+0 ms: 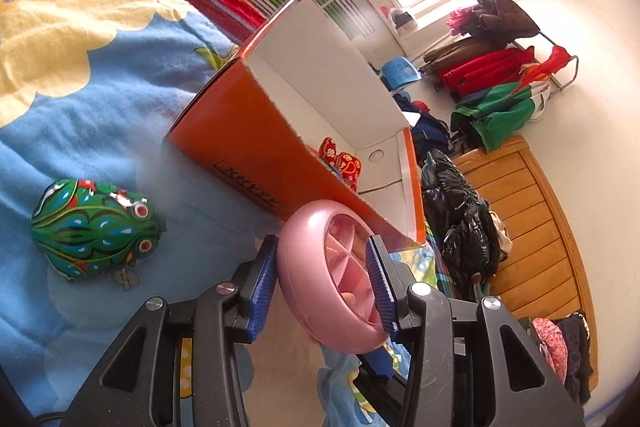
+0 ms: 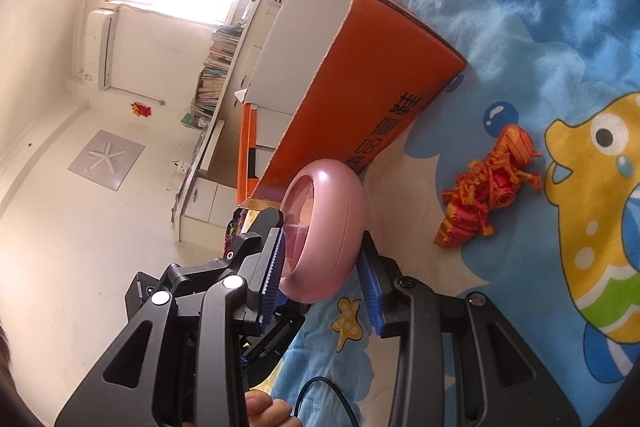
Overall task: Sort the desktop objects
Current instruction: 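Lift the pink container with both grippers toward the orange box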
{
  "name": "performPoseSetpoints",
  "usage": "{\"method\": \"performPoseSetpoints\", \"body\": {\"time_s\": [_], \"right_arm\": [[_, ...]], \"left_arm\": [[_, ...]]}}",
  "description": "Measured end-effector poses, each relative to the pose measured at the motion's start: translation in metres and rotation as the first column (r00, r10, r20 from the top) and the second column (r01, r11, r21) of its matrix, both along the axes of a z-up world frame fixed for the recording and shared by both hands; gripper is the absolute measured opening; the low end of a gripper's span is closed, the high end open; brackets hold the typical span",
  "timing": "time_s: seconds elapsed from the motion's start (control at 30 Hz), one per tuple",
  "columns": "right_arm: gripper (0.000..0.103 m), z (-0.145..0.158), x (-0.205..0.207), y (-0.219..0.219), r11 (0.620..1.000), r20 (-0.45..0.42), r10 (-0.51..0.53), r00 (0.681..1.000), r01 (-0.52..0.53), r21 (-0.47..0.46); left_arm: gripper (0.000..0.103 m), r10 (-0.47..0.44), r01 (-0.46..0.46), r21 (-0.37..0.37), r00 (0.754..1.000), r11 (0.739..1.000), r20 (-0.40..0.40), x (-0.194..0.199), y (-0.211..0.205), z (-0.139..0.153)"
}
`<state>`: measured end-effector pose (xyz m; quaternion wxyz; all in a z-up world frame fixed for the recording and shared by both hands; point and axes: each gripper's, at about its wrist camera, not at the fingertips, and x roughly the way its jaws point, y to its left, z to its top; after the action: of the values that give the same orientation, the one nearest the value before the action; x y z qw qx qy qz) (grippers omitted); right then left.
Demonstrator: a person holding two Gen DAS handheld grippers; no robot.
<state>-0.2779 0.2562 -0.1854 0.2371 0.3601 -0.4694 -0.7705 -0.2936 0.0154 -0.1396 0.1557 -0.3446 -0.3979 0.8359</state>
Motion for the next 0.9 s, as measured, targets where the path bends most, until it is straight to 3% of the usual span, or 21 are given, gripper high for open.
{"method": "performPoseSetpoints", "body": {"time_s": [0.13, 0.53, 0.9], "right_arm": [[0.034, 0.011, -0.004, 0.0, 1.0, -0.021, 0.001, 1.0, -0.001, 0.012], [0.034, 0.045, -0.002, 0.0, 1.0, -0.093, -0.007, 0.996, 0.009, 0.025], [0.035, 0.058, -0.036, 0.001, 0.996, -0.123, -0.002, 0.992, 0.013, 0.085]], "left_arm": [[0.042, -0.002, 0.003, 0.024, 1.0, 1.0, -0.012, -0.005, -0.001, 0.005], [0.042, 0.005, -0.005, -0.002, 0.996, 1.0, -0.092, -0.008, 0.0, 0.047], [0.044, 0.03, -0.029, 0.013, 0.998, 0.999, -0.064, -0.054, 0.006, 0.049]]}}
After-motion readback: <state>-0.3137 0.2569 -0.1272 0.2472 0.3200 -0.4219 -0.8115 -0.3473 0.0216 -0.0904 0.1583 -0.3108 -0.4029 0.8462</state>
